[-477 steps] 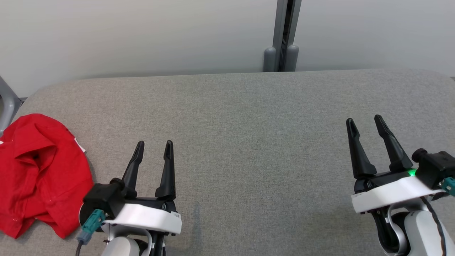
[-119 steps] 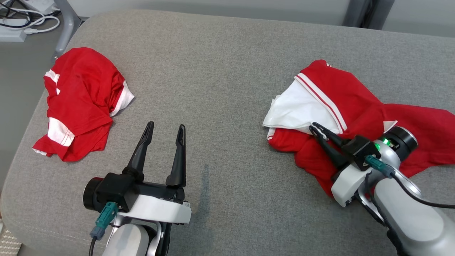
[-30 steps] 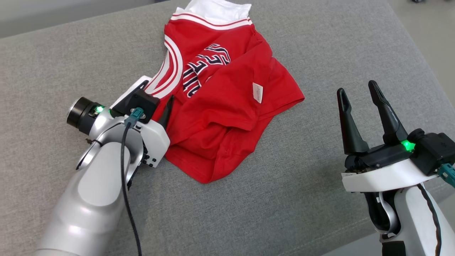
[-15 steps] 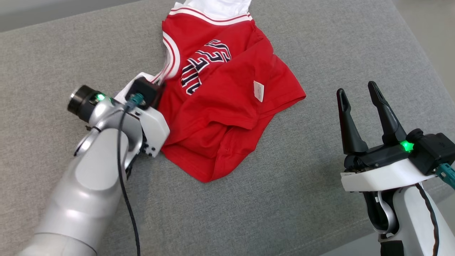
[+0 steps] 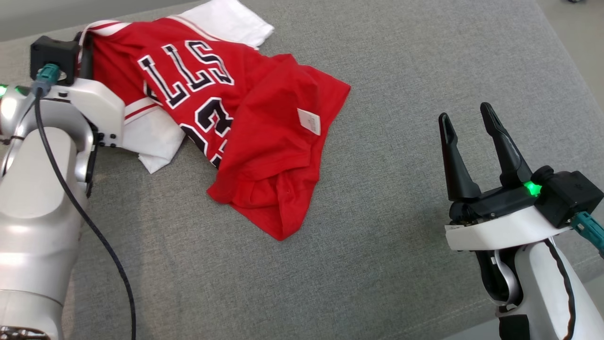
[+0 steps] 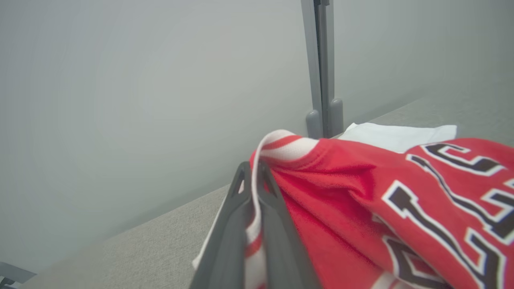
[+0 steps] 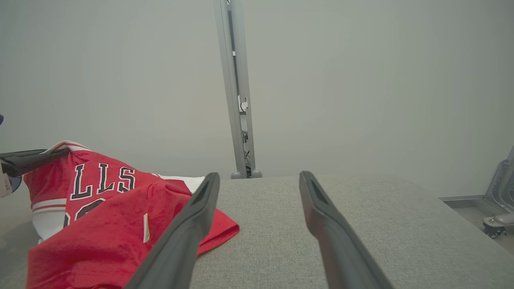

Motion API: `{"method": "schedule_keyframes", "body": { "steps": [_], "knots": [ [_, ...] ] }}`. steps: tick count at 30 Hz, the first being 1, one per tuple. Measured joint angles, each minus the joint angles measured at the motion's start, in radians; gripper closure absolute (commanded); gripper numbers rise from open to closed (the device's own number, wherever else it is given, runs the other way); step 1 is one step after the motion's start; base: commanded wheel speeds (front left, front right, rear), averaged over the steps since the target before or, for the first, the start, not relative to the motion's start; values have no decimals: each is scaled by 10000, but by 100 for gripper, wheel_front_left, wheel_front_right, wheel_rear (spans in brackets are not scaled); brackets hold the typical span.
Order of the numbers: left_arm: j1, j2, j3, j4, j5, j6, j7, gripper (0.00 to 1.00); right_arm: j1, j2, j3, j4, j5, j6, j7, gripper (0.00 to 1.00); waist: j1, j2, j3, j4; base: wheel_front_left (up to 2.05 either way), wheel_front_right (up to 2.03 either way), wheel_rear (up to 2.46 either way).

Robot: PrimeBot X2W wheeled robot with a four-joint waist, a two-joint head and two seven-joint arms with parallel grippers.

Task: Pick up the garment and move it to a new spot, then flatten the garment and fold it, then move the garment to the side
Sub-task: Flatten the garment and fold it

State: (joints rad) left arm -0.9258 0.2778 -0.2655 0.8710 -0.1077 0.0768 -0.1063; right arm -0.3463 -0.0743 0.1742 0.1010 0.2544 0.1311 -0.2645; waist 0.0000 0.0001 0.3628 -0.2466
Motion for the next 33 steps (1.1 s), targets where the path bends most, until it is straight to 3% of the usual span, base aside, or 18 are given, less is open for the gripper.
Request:
{"method": "schedule_keyframes", "body": {
  "steps": [1, 2, 4, 20, 33],
  "knots": [
    [1, 90, 2, 75, 2, 36, 94, 100, -30, 8, 27, 6, 0, 0, 0, 0, 0, 0, 2, -3, 0, 0, 0],
    [6, 157, -21, 119, 23, 56, 109, 83, -41, 15, 44, 12, 0, 0, 0, 0, -1, 0, 2, -3, 0, 0, 0],
    [12, 192, -58, 140, 50, 100, 123, 0, -41, 25, 67, 25, 0, -2, 0, 0, 0, 0, -2, 0, 0, 0, 0],
    [990, -621, -295, -623, -198, 447, -1252, 0, 82, -148, 77, 228, -71, 0, 0, 0, 0, 0, -564, 850, 0, 0, 0],
    [3861, -1350, -21, -3900, -1110, 456, -1540, 0, 566, -366, -50, 291, -136, -2, 0, 0, 0, 0, -1657, 2029, 0, 0, 0]
  ]
}}
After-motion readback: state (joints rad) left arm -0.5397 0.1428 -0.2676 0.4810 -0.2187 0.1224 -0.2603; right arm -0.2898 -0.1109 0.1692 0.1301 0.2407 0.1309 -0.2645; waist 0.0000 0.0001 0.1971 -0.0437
